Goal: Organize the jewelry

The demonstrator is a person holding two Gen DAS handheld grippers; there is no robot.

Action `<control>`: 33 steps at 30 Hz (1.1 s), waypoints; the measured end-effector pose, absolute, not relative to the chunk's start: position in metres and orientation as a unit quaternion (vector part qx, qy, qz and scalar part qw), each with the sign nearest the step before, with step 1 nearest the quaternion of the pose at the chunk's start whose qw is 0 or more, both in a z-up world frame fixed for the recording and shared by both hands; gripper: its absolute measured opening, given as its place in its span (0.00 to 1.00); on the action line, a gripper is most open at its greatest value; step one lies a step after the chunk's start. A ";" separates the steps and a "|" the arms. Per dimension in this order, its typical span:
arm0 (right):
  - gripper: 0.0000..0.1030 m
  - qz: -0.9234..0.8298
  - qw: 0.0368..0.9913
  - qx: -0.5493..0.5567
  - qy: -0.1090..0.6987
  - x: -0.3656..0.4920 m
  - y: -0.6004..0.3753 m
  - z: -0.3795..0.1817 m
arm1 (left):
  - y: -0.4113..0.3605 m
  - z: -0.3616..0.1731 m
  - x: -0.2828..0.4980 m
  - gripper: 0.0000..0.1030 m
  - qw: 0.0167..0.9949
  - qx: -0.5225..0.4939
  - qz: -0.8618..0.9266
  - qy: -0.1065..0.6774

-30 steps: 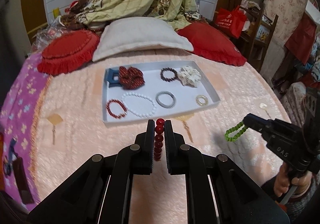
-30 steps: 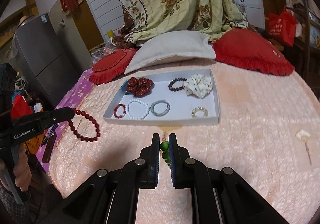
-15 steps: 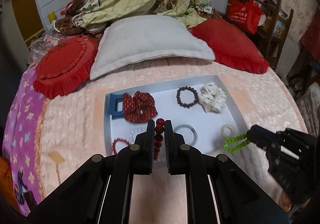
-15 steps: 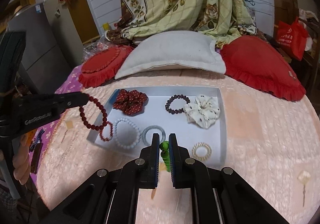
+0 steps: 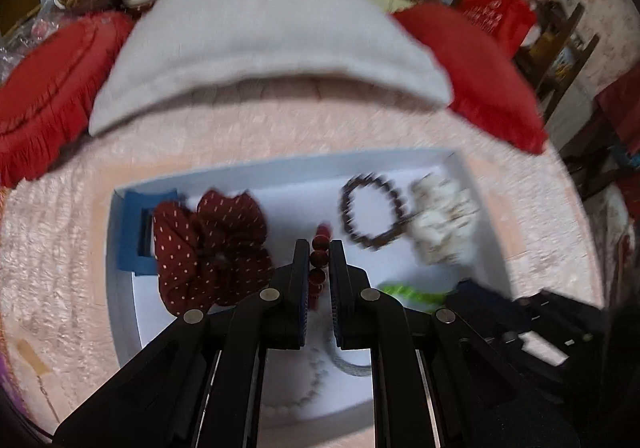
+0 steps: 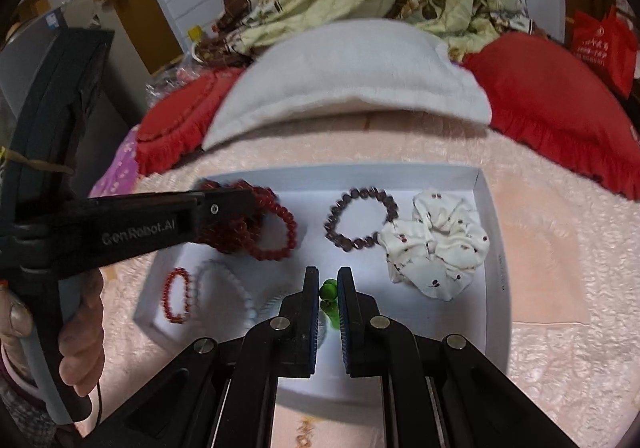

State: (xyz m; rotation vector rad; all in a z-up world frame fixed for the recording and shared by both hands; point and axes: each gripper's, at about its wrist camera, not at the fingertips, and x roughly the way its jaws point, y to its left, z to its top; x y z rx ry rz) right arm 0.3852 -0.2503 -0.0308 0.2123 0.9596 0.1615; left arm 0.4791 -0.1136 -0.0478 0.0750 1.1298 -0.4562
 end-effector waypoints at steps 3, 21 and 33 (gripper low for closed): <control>0.08 0.066 0.874 0.103 0.471 0.387 -0.257 -0.045 | -0.111 -0.066 0.483 0.08 0.814 0.047 -0.193 0.545; 0.33 0.022 0.887 0.086 0.454 0.362 -0.269 -0.031 | -0.087 -0.050 0.448 0.27 0.823 0.007 -0.195 0.533; 0.34 0.007 0.886 0.103 0.452 0.291 -0.280 -0.015 | -0.043 -0.001 0.361 0.27 0.868 0.023 -0.131 0.479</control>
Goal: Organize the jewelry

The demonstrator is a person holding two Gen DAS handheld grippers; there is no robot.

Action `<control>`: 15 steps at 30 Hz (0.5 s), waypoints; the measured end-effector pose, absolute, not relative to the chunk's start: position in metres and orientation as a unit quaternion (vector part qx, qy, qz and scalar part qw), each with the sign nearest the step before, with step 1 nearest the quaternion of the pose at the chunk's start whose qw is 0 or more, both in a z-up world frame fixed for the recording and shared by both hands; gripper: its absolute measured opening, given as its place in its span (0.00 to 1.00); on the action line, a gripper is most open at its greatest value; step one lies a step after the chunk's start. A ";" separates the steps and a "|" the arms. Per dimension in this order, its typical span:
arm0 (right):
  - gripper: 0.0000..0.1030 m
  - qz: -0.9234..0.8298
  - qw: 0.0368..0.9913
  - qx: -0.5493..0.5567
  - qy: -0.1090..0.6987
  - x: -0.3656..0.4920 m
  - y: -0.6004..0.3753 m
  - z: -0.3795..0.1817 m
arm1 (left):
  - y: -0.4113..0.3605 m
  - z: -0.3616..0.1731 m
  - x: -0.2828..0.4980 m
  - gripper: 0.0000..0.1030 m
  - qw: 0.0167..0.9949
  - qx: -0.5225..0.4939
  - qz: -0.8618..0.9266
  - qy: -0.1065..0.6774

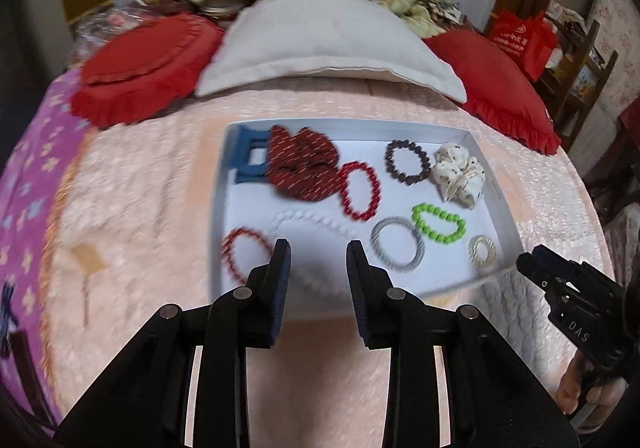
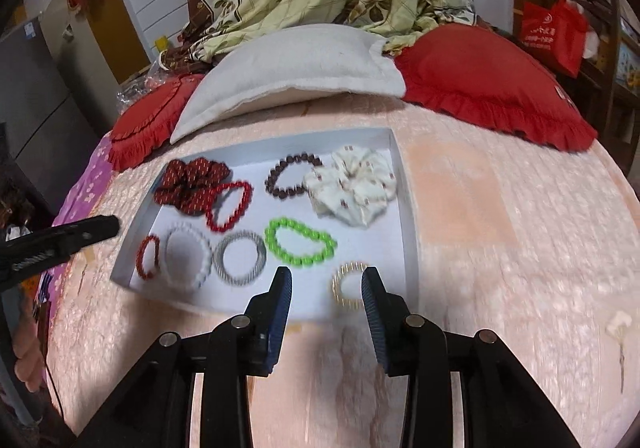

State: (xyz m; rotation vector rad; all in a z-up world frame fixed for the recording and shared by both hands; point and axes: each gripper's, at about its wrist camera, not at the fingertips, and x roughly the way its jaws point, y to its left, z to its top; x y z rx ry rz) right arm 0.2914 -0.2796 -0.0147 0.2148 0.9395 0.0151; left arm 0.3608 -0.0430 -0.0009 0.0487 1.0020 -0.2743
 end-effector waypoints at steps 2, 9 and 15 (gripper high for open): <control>0.34 0.008 0.884 0.104 0.456 0.281 -0.278 -0.017 | -0.035 0.001 0.343 0.27 0.873 0.025 -0.120 0.472; 0.34 -0.003 0.883 0.101 0.459 0.265 -0.272 -0.024 | -0.005 -0.011 0.310 0.30 0.881 0.019 -0.066 0.468; 0.34 -0.006 0.887 0.098 0.452 0.254 -0.264 -0.025 | 0.015 -0.019 0.289 0.30 0.885 0.020 -0.033 0.463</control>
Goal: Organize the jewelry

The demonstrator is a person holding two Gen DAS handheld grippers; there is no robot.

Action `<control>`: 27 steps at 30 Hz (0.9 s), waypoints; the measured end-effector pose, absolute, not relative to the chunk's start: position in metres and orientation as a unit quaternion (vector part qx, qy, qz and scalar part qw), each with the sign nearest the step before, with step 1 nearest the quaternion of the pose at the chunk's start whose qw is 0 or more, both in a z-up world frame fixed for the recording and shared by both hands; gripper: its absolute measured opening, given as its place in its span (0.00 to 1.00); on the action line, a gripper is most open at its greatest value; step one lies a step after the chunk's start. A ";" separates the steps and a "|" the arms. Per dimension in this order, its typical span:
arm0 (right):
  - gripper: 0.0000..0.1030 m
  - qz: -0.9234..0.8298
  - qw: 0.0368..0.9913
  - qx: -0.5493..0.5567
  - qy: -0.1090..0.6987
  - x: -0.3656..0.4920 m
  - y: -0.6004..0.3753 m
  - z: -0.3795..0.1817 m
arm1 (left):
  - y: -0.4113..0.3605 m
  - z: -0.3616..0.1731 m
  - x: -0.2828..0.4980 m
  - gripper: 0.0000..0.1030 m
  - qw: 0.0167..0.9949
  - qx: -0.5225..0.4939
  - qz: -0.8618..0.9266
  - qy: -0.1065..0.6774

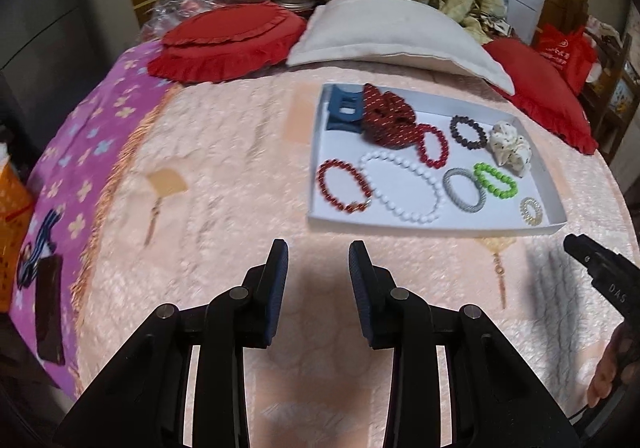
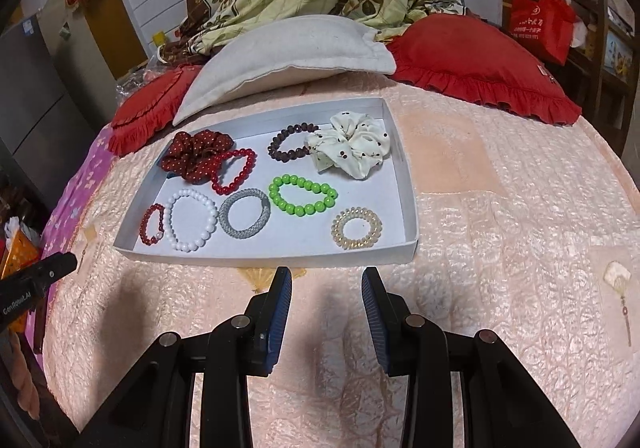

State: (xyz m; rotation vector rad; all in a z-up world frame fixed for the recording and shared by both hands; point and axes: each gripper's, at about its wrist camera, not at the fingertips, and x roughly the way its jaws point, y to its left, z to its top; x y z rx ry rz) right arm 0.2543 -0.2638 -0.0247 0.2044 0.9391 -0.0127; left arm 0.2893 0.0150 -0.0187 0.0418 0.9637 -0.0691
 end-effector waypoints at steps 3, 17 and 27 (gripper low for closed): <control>0.34 -0.006 0.886 0.088 0.455 0.250 -0.260 -0.028 | 0.019 -0.023 0.283 0.30 0.886 0.020 -0.026 0.462; 0.46 -0.087 0.868 0.071 0.483 0.335 -0.324 -0.046 | 0.029 -0.077 0.394 0.37 0.844 -0.039 -0.050 0.533; 0.28 -0.057 0.858 0.081 0.504 0.341 -0.317 -0.065 | 0.027 -0.092 0.404 0.12 0.836 -0.044 -0.069 0.543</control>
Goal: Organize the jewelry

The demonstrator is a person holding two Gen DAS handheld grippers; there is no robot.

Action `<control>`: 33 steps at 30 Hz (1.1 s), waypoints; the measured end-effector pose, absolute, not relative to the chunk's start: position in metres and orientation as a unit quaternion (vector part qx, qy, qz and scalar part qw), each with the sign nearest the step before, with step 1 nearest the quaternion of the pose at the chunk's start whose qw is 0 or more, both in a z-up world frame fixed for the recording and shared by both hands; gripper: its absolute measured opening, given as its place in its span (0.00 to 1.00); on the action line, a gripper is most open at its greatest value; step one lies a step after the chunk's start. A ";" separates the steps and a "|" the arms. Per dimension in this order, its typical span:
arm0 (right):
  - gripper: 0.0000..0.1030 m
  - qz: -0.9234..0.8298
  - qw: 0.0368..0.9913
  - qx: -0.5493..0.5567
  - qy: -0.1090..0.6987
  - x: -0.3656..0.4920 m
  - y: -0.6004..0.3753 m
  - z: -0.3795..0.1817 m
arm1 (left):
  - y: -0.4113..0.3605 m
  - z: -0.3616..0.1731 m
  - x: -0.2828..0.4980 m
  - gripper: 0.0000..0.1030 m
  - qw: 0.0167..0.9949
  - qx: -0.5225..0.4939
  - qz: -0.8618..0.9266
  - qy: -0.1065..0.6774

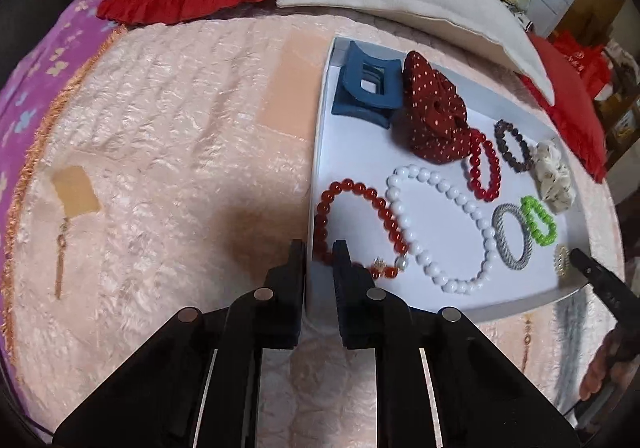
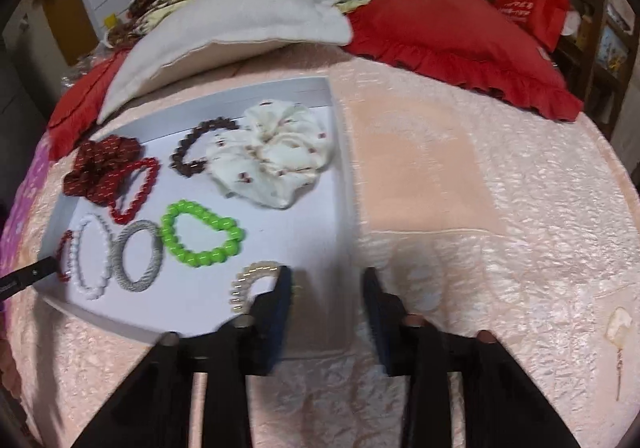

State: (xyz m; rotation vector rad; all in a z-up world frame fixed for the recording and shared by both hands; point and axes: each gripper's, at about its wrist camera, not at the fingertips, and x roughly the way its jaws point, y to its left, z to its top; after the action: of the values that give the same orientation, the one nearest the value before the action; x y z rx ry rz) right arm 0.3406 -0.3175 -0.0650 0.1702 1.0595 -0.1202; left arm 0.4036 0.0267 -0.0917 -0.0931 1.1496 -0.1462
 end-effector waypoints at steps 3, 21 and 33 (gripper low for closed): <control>0.28 -0.055 0.857 0.085 0.505 0.333 -0.315 -0.065 | 0.022 -0.090 0.391 0.12 0.844 -0.014 -0.058 0.533; 0.44 -0.053 0.893 0.063 0.442 0.262 -0.293 -0.018 | 0.031 -0.027 0.314 0.22 0.889 0.021 -0.002 0.457; 0.44 -0.041 0.896 0.055 0.439 0.178 -0.240 -0.006 | 0.024 0.027 0.197 0.60 0.938 0.025 0.040 0.344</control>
State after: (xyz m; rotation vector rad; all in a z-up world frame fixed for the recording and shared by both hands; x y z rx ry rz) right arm 0.1779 -0.2402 -0.0060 0.1145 0.9093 -0.0856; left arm 0.1967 0.0244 0.0273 0.0515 0.7027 0.0817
